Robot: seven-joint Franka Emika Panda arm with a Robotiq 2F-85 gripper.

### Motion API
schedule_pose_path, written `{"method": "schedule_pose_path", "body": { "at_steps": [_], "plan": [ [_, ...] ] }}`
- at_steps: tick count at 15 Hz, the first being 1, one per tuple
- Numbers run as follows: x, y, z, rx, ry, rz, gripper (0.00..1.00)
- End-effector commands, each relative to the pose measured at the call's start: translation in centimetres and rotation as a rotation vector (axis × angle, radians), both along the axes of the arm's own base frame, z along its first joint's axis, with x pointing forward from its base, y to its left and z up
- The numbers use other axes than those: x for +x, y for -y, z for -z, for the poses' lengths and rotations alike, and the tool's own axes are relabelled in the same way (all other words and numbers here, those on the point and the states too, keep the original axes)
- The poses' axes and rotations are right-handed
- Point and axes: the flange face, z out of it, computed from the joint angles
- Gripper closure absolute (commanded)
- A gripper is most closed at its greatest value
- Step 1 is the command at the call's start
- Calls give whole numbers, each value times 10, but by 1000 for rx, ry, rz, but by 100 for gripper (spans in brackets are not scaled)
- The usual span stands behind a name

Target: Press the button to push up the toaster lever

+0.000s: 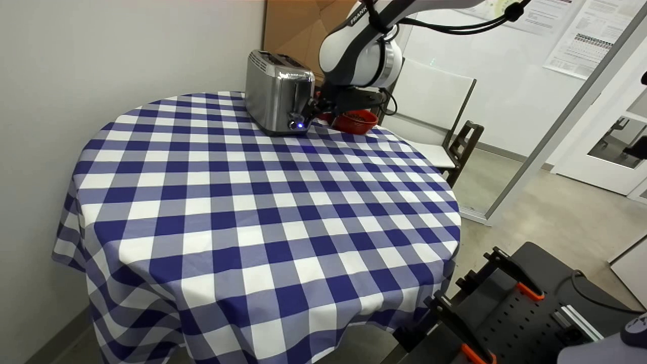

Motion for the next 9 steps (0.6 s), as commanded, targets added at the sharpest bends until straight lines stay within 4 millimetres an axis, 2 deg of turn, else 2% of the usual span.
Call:
{"method": "schedule_pose_path", "body": {
  "at_steps": [1, 9],
  "plan": [
    [6, -2, 6, -13, 29, 4, 0],
    [8, -6, 9, -17, 125, -4, 0]
  ]
}}
